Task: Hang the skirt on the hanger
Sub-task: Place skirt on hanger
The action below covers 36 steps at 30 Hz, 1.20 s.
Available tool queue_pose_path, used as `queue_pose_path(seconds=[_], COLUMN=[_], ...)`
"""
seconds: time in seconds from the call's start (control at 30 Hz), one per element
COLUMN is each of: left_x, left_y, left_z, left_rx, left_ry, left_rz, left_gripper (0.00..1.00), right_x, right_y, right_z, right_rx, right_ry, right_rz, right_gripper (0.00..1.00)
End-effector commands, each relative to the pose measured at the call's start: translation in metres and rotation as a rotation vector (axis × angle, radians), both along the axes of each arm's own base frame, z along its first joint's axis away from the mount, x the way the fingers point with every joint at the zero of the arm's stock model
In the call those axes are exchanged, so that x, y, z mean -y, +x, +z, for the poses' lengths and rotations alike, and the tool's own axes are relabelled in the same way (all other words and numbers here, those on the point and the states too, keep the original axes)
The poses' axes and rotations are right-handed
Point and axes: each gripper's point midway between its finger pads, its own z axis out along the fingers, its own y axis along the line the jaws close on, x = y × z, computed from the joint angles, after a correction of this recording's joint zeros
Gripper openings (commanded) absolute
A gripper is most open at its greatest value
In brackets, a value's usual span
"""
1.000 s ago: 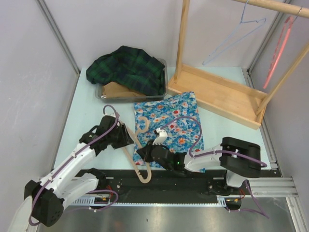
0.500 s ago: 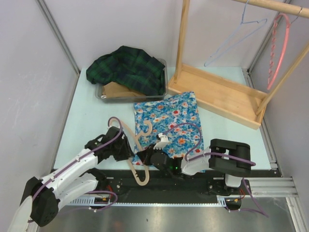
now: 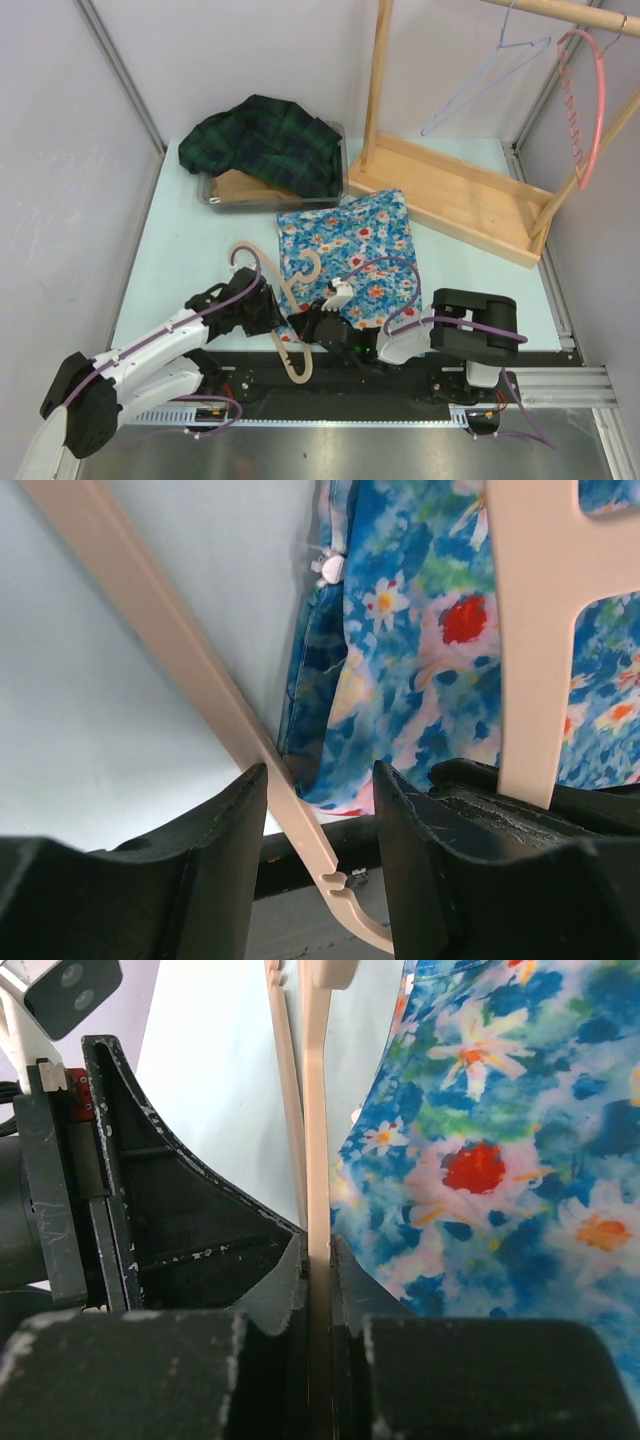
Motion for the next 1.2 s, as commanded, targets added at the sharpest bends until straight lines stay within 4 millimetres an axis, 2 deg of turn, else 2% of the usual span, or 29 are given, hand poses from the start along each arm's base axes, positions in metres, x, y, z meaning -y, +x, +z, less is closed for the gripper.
queue_pose_path(seconds=[0.0, 0.03, 0.07, 0.17, 0.23, 0.5, 0.67, 0.7, 0.73, 0.8, 0.9, 0.93, 0.97, 1.17], left_x=[0.008, 0.004, 0.006, 0.0, 0.001, 0.009, 0.008, 0.014, 0.015, 0.021, 0.021, 0.02, 0.019, 0.026], left_y=[0.012, 0.015, 0.02, 0.024, 0.025, 0.018, 0.011, 0.007, 0.005, -0.004, -0.01, -0.01, -0.009, 0.005], left_z=[0.006, 0.008, 0.021, 0.039, 0.042, 0.017, 0.007, 0.008, 0.005, 0.0, -0.004, -0.001, 0.004, 0.054], left_rx=[0.045, 0.059, 0.092, 0.152, 0.167, 0.098, 0.068, 0.059, 0.046, 0.004, -0.032, -0.027, -0.021, 0.066], left_ry=[-0.019, 0.0, -0.019, -0.024, -0.035, -0.03, -0.03, -0.057, -0.063, -0.092, -0.067, -0.064, -0.059, -0.098], left_rz=[0.027, 0.049, 0.053, 0.074, 0.07, 0.038, 0.023, 0.005, -0.003, -0.039, -0.059, -0.059, -0.057, -0.058], left_gripper=[0.51, 0.5, 0.49, 0.49, 0.49, 0.43, 0.38, 0.36, 0.3, 0.26, 0.13, 0.04, 0.0, 0.0], right_x=[-0.003, -0.003, -0.002, 0.0, 0.001, 0.003, 0.003, 0.004, 0.004, 0.007, 0.01, 0.011, 0.014, 0.018], right_y=[0.0, 0.0, 0.001, 0.001, 0.002, 0.004, 0.006, 0.007, 0.008, 0.01, 0.017, 0.018, 0.021, 0.025], right_z=[0.003, 0.004, 0.004, 0.004, 0.002, -0.007, -0.008, -0.008, -0.008, -0.009, -0.007, -0.005, -0.005, 0.004], right_rx=[0.01, 0.013, 0.013, 0.009, 0.007, -0.031, -0.036, -0.037, -0.035, -0.034, -0.015, -0.006, 0.013, 0.116], right_ry=[0.023, 0.022, 0.021, 0.013, 0.004, 0.007, 0.01, 0.01, 0.008, 0.0, -0.016, -0.022, -0.045, -0.115], right_rz=[-0.002, -0.003, -0.004, -0.01, -0.013, -0.027, -0.032, -0.036, -0.038, -0.052, -0.06, -0.06, -0.063, -0.051], right_gripper=[0.0, 0.0, 0.0, 0.0, 0.0, 0.0, 0.0, 0.0, 0.0, 0.0, 0.0, 0.0, 0.0, 0.0])
